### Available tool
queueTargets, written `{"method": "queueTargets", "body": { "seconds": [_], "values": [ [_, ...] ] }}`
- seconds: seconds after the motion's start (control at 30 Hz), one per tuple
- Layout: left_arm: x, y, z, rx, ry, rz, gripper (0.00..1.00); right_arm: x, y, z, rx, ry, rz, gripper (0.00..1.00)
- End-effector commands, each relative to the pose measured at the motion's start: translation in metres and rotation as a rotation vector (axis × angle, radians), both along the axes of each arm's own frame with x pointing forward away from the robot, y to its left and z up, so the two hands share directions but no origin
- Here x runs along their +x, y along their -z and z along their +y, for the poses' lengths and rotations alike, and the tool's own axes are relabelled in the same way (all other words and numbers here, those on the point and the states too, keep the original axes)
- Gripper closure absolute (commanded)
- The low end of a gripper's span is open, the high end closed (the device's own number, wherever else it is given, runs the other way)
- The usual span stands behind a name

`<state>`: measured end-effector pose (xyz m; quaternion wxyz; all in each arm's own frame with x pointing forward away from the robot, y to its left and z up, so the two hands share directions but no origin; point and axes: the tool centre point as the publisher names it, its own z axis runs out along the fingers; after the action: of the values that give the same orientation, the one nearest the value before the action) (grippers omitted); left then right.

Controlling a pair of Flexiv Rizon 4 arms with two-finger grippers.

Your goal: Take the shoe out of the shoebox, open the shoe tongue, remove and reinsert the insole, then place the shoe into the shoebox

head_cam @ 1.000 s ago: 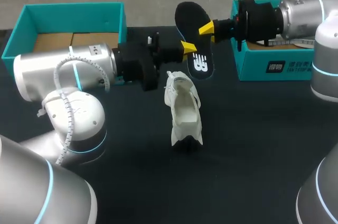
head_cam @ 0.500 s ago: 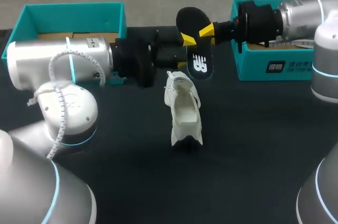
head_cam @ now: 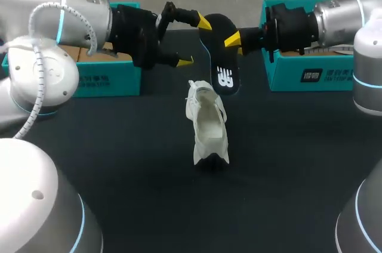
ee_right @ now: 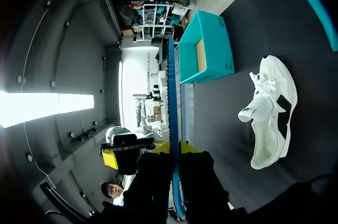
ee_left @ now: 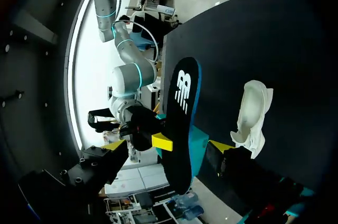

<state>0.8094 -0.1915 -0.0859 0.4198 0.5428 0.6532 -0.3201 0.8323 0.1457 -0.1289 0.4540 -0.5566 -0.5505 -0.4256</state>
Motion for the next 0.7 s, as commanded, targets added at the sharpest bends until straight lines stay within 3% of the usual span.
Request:
{"method": "queueTargets", "body": {
  "seconds": [0.03,0.2,0.3,0.7],
  "values": [
    [0.0024,-0.0102,0.0066,0.387,0.021,0.090,0.00,0.0012,0.0016,0.0036,-0.008,-0.001,0.000,1.00],
    [0.0004,-0.0127,0.0110,0.544,0.083,0.149,0.00,0.0002,0.0045,0.0052,-0.015,-0.002,-0.001,1.00],
    [0.0064,-0.0108,0.0139,0.646,0.077,0.098,0.00,-0.0012,0.0061,0.0059,-0.018,-0.003,0.002,1.00],
    [0.0064,-0.0108,0.0139,0.646,0.077,0.098,0.00,-0.0053,0.0111,0.0061,-0.018,0.002,0.021,1.00]
  ]
}}
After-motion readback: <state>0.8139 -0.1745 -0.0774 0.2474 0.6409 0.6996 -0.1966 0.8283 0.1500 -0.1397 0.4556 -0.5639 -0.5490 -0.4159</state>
